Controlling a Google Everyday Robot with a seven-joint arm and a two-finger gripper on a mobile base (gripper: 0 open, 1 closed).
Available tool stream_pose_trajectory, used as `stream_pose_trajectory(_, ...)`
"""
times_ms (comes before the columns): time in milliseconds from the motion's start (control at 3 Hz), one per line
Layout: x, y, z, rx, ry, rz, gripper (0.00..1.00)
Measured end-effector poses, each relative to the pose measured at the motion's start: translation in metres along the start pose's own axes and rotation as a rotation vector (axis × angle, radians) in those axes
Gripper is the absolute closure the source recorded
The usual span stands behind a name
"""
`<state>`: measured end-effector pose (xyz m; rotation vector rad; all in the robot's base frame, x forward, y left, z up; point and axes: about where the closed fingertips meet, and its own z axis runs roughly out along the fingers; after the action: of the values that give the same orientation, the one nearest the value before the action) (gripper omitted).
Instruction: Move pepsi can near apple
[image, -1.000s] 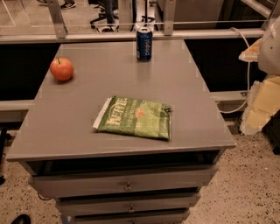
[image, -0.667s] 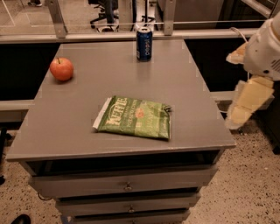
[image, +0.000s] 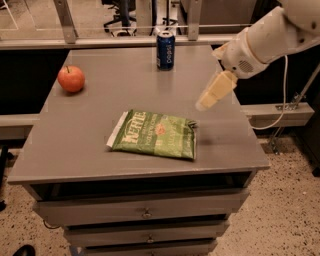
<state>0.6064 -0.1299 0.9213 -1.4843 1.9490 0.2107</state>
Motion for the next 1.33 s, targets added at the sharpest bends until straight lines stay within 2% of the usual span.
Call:
stream_pose_trajectory(333, -0.022, -0.045, 0.037, 0.009, -0.122, 0.093, 0.00)
stream_pose_trajectory(1000, -0.028, -0.053, 0.040, 0.020, -0.155, 0.102, 0.00)
stream_pose_trajectory(1333, -0.042, -0.067, 0.056, 0.067, -0.235, 0.136, 0.00)
